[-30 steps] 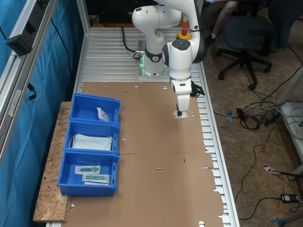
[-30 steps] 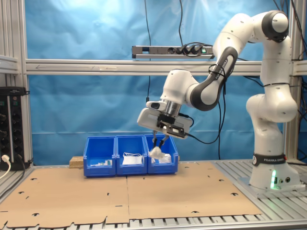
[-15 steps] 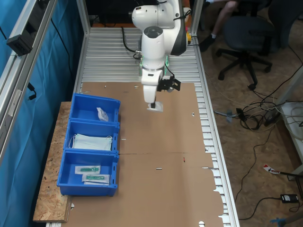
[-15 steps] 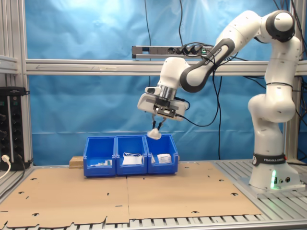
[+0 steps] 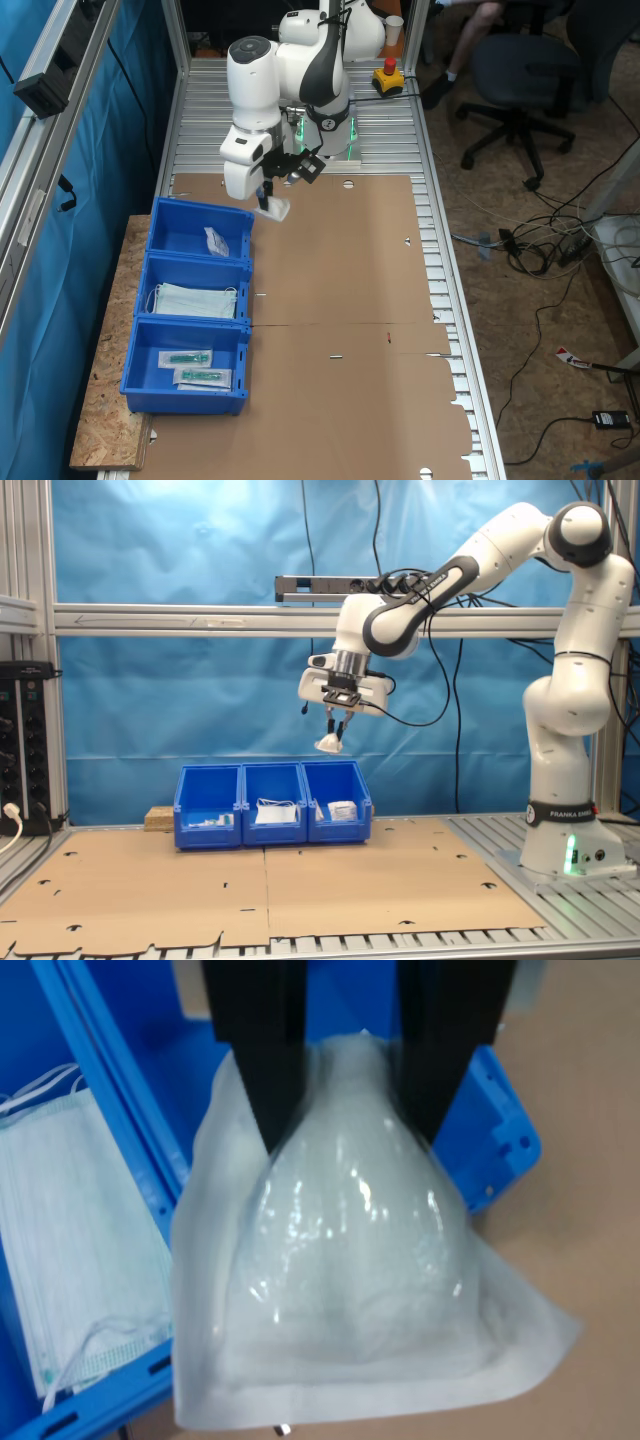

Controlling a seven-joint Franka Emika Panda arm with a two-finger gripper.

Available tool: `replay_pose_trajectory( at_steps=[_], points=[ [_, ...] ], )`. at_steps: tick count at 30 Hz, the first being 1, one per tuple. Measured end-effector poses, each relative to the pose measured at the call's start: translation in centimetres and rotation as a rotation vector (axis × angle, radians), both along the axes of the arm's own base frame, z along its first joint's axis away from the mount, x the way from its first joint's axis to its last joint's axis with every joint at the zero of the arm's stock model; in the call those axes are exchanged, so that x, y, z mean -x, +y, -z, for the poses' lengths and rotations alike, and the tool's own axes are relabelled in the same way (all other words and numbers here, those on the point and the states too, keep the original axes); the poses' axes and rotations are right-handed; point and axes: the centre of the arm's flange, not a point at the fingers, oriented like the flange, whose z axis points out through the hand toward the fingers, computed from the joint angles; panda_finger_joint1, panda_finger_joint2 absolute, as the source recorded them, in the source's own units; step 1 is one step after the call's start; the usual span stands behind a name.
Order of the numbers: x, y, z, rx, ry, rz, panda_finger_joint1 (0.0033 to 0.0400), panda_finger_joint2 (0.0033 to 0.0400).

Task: Pick and place sorting task of medical equipment.

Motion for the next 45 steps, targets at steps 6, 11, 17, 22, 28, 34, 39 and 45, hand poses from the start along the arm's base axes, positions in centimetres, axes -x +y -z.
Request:
replay_pose_trajectory(
  at_steps=[6, 11, 17, 22, 28, 34, 39, 45],
  points=[
    [1.2, -2.4, 0.1, -0.018, 0.021, 0.057, 0.0061, 0.0061],
    [2.0, -4.0, 0.2, -0.03, 0.034, 0.095, 0.0061, 0.0061],
    [2.8, -5.4, 0.2, -0.04, 0.042, 0.13, 0.0061, 0.0061],
    [3.3, -6.4, 0.0, -0.045, 0.043, 0.153, 0.0061, 0.0061],
    [3.6, -7.5, -0.4, -0.048, 0.036, 0.176, 0.0061, 0.0061],
    [4.0, -8.7, -0.8, -0.053, 0.028, 0.203, 0.0061, 0.0061],
    [4.3, -9.7, -0.9, -0.055, 0.026, 0.224, 0.0061, 0.0061],
    [4.5, -10.6, -0.8, -0.057, 0.03, 0.242, 0.0061, 0.0061]
  ],
)
